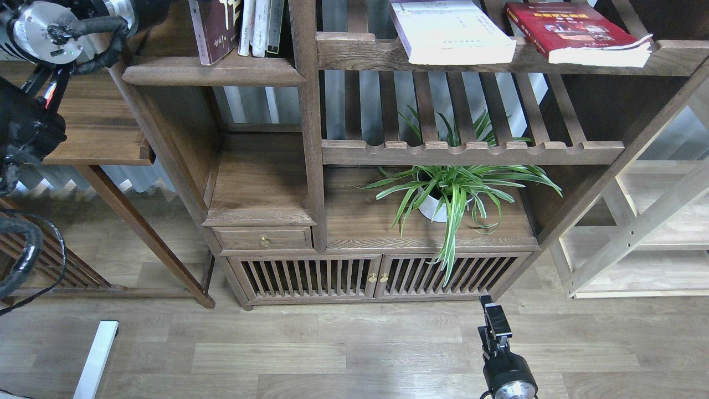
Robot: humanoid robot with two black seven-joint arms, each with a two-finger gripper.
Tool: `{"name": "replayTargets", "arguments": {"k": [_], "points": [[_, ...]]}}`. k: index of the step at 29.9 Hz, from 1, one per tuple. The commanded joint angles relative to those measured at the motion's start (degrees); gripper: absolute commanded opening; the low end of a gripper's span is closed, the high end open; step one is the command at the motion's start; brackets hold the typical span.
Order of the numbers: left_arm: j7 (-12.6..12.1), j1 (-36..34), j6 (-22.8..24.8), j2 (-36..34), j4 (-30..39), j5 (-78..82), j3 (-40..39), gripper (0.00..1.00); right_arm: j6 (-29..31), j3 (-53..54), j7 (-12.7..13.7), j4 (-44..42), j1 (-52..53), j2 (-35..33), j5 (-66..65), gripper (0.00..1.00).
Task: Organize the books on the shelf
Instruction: 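Insert the book upright into the top shelf with the left gripper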
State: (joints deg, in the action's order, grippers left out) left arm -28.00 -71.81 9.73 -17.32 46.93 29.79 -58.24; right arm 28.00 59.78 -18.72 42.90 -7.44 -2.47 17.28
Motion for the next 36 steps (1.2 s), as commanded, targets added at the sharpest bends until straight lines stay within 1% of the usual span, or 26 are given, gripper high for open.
{"name": "replayTargets", "arguments": {"k": [1,6,9,12,18,26,28,36], "points": [[0.00,0.18,-0.23,-0.17,0.00,-0.08,0.05,0.51,0.00,-0.10,-0.17,-0.01,-0.38,0.36,-0.06,0.99],[0.00,0.09,-0.41,-0.35,0.09,-0.26,-0.03,0.65,0.00,-0.28,-0.35,-0.01,-0.38,0.72,-0.06,0.99],[0.00,0.18,-0.58,0.00,0.00,-0.61,-0.30,0.77,0.00,-0.81,-0.26,-0.01,-0.47,0.72,-0.06,0.99],[0.00,0.27,-1.99,0.18,0.00,-1.14,-0.65,0.82,0.00,-0.89,-0.26,-0.01,-0.82,0.80,0.03,0.99],[0.00,0.36,-2.26,0.70,0.00,-3.77,-0.82,0.84,0.00,-3.79,-0.26,-0.18,-1.17,0.98,-0.06,0.99],[0.00,0.45,-1.91,1.06,-0.09,-9.92,-0.91,0.91,0.00,-4.32,-0.17,-0.44,-1.08,0.80,-0.41,0.99],[0.00,0.45,-1.64,1.06,-0.09,-11.76,-1.00,0.95,0.00,-4.32,-0.09,-0.62,-1.17,0.72,-0.41,0.99],[0.00,0.45,-1.46,1.32,0.00,-19.23,-1.09,0.98,0.00,-4.41,0.70,-0.71,-1.43,0.36,-0.58,0.99]]}}
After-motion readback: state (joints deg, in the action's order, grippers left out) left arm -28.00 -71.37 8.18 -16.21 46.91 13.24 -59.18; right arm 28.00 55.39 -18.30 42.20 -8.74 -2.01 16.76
